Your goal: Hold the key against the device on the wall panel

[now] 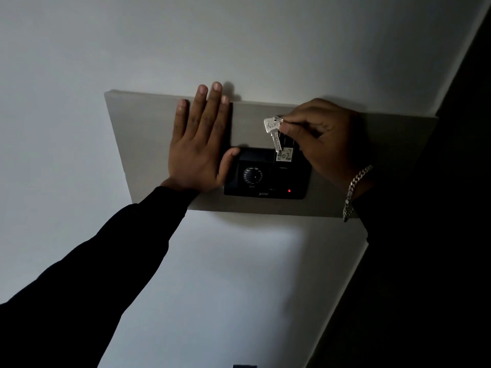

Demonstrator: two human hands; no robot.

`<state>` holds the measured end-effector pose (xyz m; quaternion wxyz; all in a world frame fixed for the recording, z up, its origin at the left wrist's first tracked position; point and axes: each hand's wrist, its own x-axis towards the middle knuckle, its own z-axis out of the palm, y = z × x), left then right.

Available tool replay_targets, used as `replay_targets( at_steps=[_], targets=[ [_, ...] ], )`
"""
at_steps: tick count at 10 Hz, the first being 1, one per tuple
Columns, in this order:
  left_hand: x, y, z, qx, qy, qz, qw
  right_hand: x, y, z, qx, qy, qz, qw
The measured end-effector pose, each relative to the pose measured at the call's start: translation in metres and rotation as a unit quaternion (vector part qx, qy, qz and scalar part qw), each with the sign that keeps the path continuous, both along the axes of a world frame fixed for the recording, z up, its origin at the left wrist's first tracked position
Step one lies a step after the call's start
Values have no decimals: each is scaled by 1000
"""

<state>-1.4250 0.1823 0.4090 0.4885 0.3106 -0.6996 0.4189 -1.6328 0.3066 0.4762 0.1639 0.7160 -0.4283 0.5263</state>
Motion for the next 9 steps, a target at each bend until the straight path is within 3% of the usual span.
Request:
replay_targets(
  at_steps=[5,8,9],
  targets=[
    [0,-7,-3,3,-7,27,1000,3,-8,-13,-36,11,-2,999],
    [9,34,14,105,-20,-36,994,10,25,-3,11,22,-31,999],
    [15,45,36,137,-12,-58,989,13,46,15,-32,18,-31,999]
  ],
)
